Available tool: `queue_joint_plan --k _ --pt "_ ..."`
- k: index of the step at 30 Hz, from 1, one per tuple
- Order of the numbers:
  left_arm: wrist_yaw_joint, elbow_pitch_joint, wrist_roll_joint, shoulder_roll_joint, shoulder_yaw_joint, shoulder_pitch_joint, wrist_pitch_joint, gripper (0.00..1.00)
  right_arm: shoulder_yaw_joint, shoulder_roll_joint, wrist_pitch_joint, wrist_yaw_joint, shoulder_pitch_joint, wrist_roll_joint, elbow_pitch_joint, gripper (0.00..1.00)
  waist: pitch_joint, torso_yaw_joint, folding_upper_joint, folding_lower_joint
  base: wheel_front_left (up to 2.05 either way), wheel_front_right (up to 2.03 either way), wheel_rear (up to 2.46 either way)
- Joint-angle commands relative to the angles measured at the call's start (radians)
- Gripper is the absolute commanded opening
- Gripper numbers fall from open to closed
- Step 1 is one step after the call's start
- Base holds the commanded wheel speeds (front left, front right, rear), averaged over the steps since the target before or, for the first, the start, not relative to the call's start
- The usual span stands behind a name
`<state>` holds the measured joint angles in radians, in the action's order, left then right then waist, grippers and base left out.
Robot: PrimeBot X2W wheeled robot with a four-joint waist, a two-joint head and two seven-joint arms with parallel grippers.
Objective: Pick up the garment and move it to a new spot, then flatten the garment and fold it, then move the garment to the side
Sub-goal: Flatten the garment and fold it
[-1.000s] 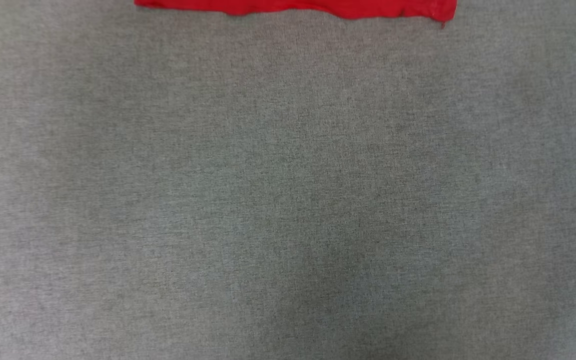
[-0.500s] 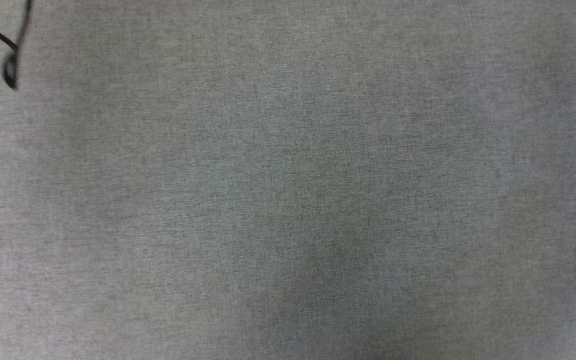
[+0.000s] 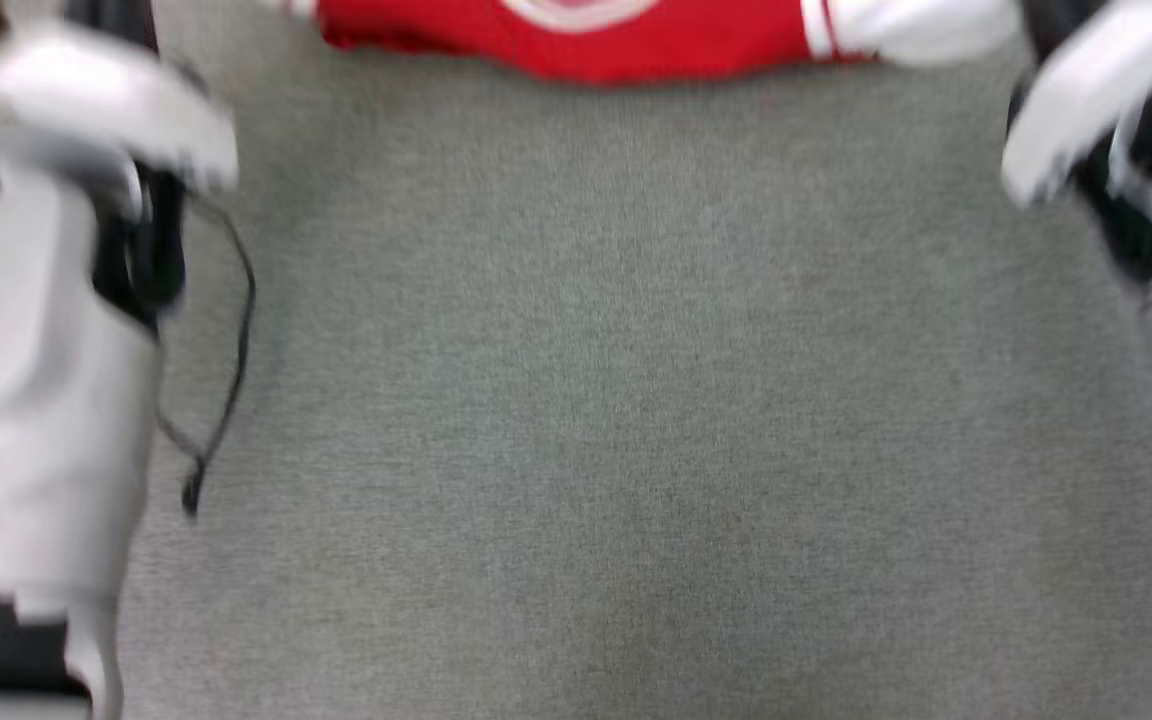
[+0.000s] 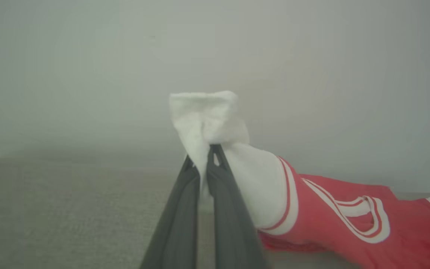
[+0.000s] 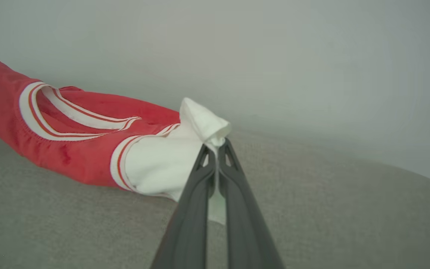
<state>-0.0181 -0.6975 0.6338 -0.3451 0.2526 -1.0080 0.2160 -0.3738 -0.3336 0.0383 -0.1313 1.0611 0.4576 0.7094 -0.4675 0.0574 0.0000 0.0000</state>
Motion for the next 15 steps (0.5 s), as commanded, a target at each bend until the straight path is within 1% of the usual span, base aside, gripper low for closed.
queue_joint_plan --k 1,5,9,15 --pt "-0.004 0.019 0.014 -0.011 -0.011 0.073 0.011 0.0 -0.004 -0.014 -0.007 0.001 -0.072 0.018 -0.025 0.0 0.08 -0.01 0.0 0.0 0.0 0.0 0.0" --pt "0.017 0.09 0.036 -0.019 -0.035 0.281 0.029 0.0 0.021 -0.048 -0.013 0.001 -0.277 0.05 -0.103 0.0 0.168 -0.011 0.0 0.0 0.0 0.0 0.0" --pt "0.058 0.169 0.062 -0.029 -0.065 0.494 0.035 0.0 0.071 -0.056 0.001 0.001 -0.484 0.065 -0.189 0.0 0.246 -0.009 0.0 0.0 0.0 0.0 0.0" --pt "0.115 0.305 0.091 -0.027 -0.079 0.772 0.017 0.0 0.201 -0.019 0.051 0.001 -0.787 0.058 -0.327 0.0 0.338 -0.013 0.0 0.0 0.0 0.0 0.0"
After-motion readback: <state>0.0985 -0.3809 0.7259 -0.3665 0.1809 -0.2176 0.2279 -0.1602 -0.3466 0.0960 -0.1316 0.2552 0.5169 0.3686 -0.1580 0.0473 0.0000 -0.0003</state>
